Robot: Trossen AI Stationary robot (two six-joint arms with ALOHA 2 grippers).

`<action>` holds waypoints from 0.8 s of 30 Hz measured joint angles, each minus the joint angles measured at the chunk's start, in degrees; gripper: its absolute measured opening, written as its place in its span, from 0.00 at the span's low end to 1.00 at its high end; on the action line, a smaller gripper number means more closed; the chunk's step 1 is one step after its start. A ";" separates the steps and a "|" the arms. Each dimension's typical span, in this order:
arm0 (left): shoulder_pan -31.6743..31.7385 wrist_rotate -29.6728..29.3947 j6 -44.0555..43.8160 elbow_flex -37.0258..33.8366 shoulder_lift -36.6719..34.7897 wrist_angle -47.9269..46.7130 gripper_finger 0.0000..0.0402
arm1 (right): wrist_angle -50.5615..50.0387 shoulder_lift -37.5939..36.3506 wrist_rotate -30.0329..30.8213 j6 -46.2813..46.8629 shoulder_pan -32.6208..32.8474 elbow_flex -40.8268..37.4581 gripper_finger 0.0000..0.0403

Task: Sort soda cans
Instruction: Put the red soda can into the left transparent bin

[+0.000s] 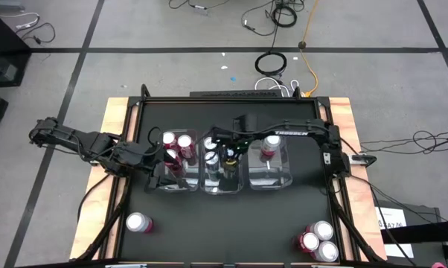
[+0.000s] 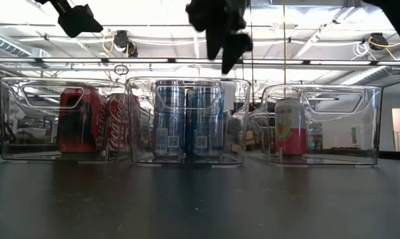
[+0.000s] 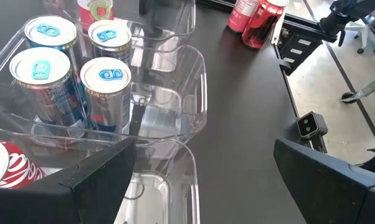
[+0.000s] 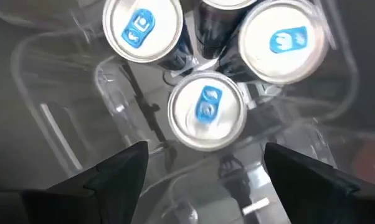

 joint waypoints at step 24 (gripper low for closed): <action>0.00 0.01 0.40 0.00 -0.01 -0.11 0.97 | -8.68 -16.26 16.54 37.68 30.13 -13.73 0.78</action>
